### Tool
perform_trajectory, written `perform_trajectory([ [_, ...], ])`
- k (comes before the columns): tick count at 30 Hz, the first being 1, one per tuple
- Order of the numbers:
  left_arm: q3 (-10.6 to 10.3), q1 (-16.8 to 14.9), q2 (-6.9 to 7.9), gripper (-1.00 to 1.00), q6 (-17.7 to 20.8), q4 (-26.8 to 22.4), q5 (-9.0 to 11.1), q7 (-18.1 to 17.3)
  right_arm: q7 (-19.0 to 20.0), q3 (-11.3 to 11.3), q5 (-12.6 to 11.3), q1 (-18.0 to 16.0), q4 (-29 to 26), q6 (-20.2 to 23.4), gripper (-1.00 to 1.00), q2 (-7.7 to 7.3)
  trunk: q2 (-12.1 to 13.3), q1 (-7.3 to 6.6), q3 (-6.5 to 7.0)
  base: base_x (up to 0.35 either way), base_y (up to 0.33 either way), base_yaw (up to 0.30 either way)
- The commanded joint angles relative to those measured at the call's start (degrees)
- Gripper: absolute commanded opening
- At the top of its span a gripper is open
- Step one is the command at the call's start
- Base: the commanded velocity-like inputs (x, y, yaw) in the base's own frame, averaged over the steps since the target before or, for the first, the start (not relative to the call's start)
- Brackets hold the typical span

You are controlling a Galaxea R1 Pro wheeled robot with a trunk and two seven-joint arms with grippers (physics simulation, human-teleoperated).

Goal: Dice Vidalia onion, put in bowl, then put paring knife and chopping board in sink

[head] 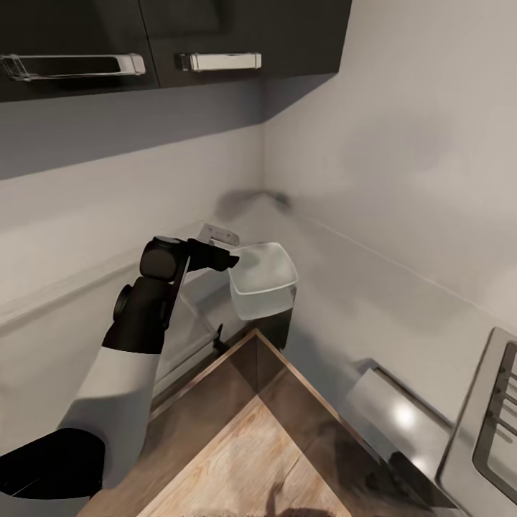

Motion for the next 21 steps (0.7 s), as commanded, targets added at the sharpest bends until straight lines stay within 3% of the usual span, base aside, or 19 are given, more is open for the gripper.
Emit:
perform_trajectory([
  [1, 0.01, -0.05, -0.02, 1.0, 0.17, -0.04, -0.6, -0.53, -0.48, 0.27, 0.13, -0.03, 0.03, -0.07, 1.0, -0.01, -0.1, 0.03, -0.18, 0.01, 0.0, 0.0],
  [10, 0.01, -0.05, -0.02, 1.0, 0.17, -0.09, -0.6, -0.53, -0.48, 0.27, 0.13, -0.03, 0.03, -0.07, 1.0, -0.01, -0.1, 0.03, -0.96, 0.014, 0.0, 0.0],
  [21, 0.03, -0.05, -0.02, 1.0, 0.17, -0.45, -0.6, -0.53, -0.48, 0.27, 0.13, -0.03, 0.03, -0.07, 1.0, -0.01, -0.1, 0.03, -1.75, 0.173, 0.0, 0.0],
])
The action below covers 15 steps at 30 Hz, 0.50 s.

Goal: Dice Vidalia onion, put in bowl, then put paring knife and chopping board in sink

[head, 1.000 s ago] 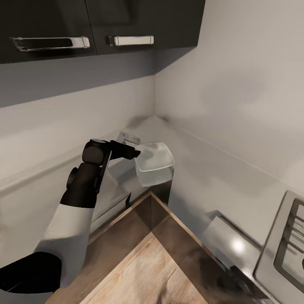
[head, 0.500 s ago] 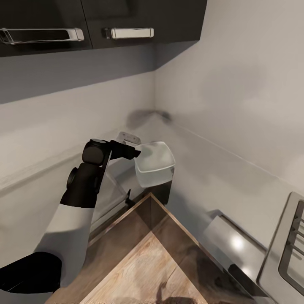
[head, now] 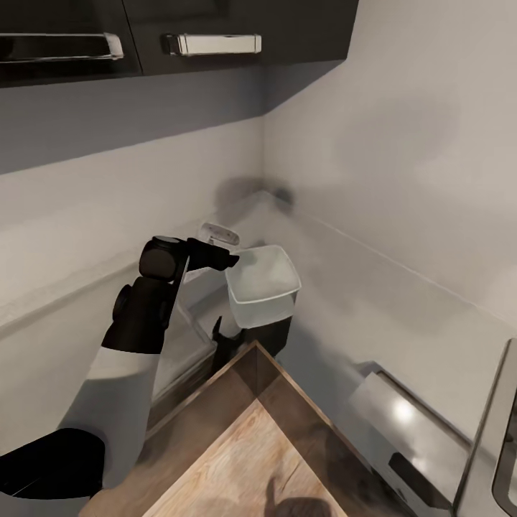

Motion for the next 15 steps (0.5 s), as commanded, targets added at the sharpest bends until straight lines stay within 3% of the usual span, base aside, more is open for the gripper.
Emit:
perform_trajectory([
  [1, 0.0, -0.05, -0.02, 1.0, 0.17, -0.05, -0.6, -0.52, -0.48, 0.27, 0.13, -0.03, 0.03, -0.07, 1.0, -0.01, -0.1, 0.04, -0.11, 0.063, 0.0, 0.0],
  [15, 0.21, -0.05, 0.07, 1.0, 0.17, 0.21, -0.6, -0.52, -0.48, 0.27, 0.13, -0.03, 0.04, 0.02, 1.0, 0.03, -0.1, 0.04, -0.77, 0.007, 0.0, 0.0],
])
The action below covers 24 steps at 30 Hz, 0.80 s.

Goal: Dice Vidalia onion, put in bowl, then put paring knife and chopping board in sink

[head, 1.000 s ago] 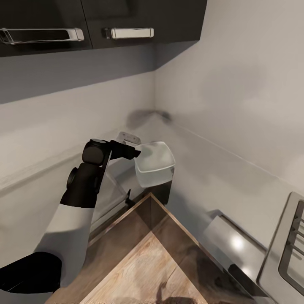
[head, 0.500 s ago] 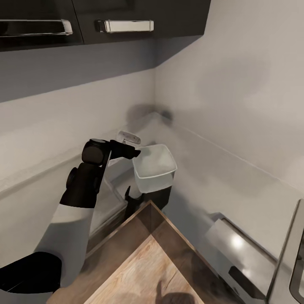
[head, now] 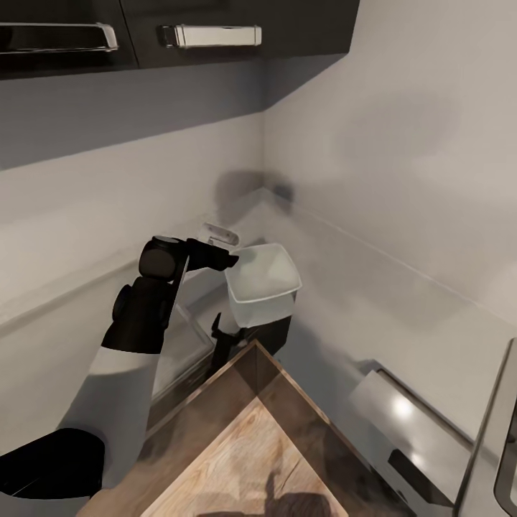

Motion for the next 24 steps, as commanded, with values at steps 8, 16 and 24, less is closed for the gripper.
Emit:
perform_trajectory([
  [8, 0.05, -0.05, -0.02, 1.0, 0.17, 0.41, -0.6, -0.53, -0.47, 0.28, 0.13, -0.03, 0.03, -0.06, 1.0, -0.01, -0.1, 0.03, -0.58, 0.0, 0.0, 0.0],
  [16, 0.06, -0.05, -0.01, 1.0, 0.17, 1.21, -0.6, -0.53, -0.47, 0.31, 0.13, -0.03, 0.06, -0.06, 1.0, 0.01, -0.1, 0.03, -1.09, 0.0, 0.0, 0.0],
  [24, 0.06, -0.05, -0.01, 1.0, 0.17, 1.33, -0.61, -0.53, -0.48, 0.27, 0.13, -0.03, 0.09, -0.06, 1.0, -0.03, -0.1, 0.03, -1.61, 0.0, 0.0, 0.0],
])
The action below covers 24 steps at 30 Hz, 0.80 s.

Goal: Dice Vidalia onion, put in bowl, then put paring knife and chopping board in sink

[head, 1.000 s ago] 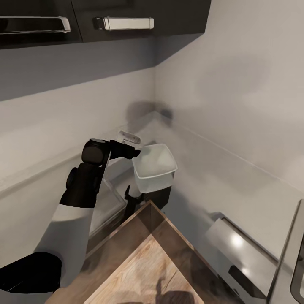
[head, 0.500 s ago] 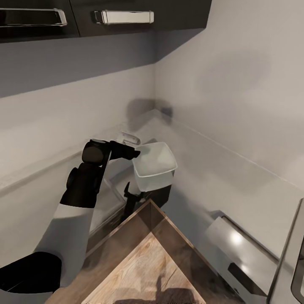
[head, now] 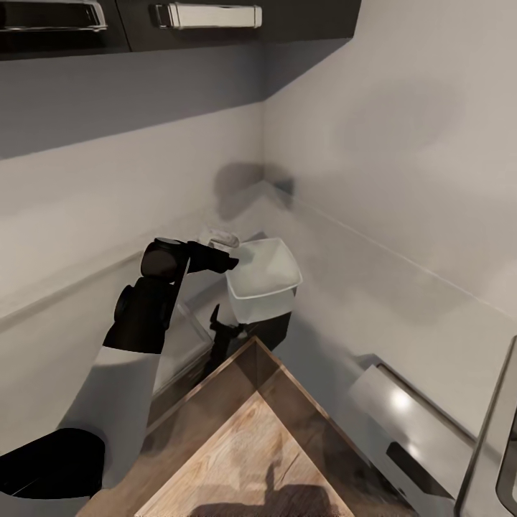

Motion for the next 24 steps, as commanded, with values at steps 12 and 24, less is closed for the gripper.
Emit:
perform_trajectory([
  [12, 0.01, -0.05, -0.02, 1.0, 0.17, 1.29, -0.59, -0.56, -0.48, 0.3, 0.13, -0.03, -0.04, -0.06, 1.0, -0.03, -0.1, 0.03, -0.86, 0.0, 0.0, 0.0],
  [24, 0.0, -0.05, -0.1, 1.0, 0.17, 1.39, -0.59, -0.61, -0.48, 0.29, 0.13, -0.03, -0.02, -0.11, 1.0, -0.03, -0.1, 0.03, -1.64, 0.0, 0.0, 0.0],
])
